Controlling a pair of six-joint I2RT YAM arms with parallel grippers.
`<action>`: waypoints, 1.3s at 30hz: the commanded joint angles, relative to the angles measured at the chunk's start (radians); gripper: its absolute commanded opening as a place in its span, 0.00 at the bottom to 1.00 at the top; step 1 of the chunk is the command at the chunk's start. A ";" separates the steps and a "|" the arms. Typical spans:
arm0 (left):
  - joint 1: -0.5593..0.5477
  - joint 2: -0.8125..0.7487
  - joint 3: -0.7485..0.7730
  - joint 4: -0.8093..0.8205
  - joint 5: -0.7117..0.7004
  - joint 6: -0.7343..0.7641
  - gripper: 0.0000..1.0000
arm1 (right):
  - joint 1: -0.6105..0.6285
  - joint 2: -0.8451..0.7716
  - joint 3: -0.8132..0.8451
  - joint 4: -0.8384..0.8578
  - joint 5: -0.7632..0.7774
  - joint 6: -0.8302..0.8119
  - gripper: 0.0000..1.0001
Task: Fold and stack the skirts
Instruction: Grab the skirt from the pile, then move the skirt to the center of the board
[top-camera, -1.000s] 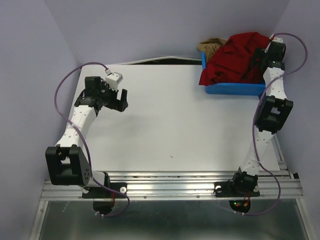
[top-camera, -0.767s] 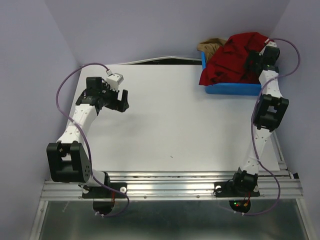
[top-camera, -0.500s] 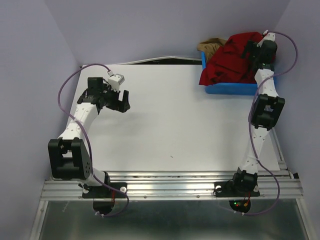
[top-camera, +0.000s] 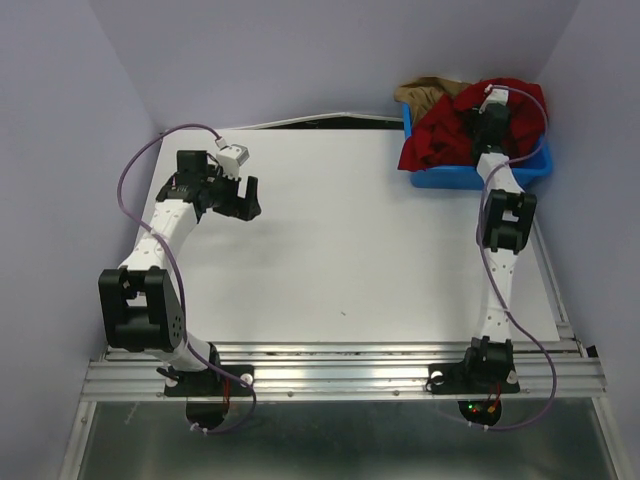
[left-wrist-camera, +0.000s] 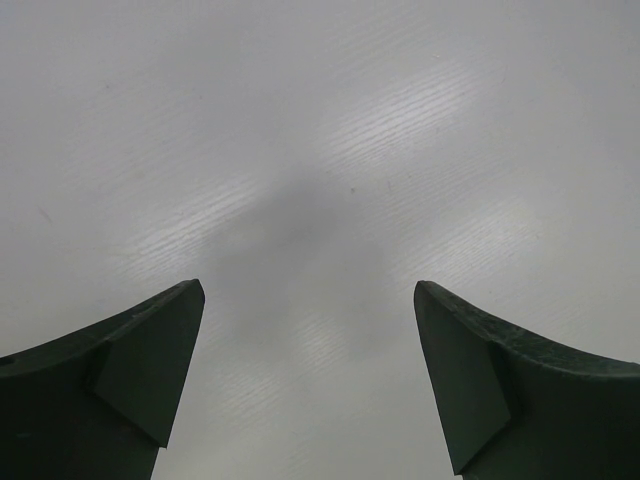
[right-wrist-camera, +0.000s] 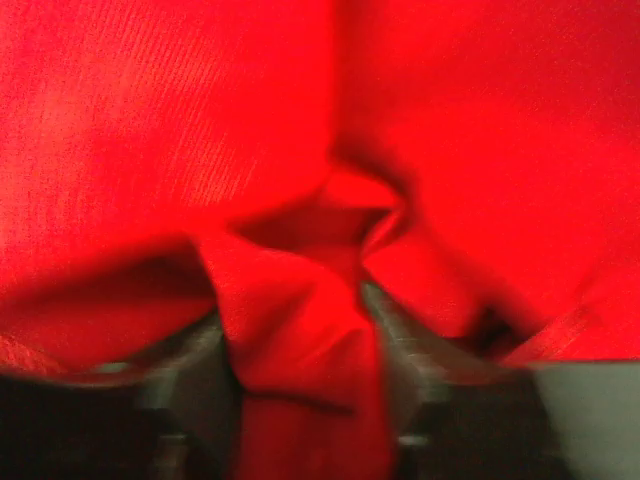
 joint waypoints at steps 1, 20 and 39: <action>-0.002 -0.050 0.037 -0.004 -0.003 -0.014 0.99 | -0.015 -0.072 0.018 0.079 0.048 -0.007 0.31; 0.001 -0.224 0.026 0.021 -0.045 -0.112 0.99 | -0.006 -0.681 -0.036 -0.006 -0.273 0.290 0.01; 0.185 -0.376 0.060 -0.016 0.056 -0.224 0.99 | 0.227 -0.867 0.102 0.245 -0.468 0.786 0.01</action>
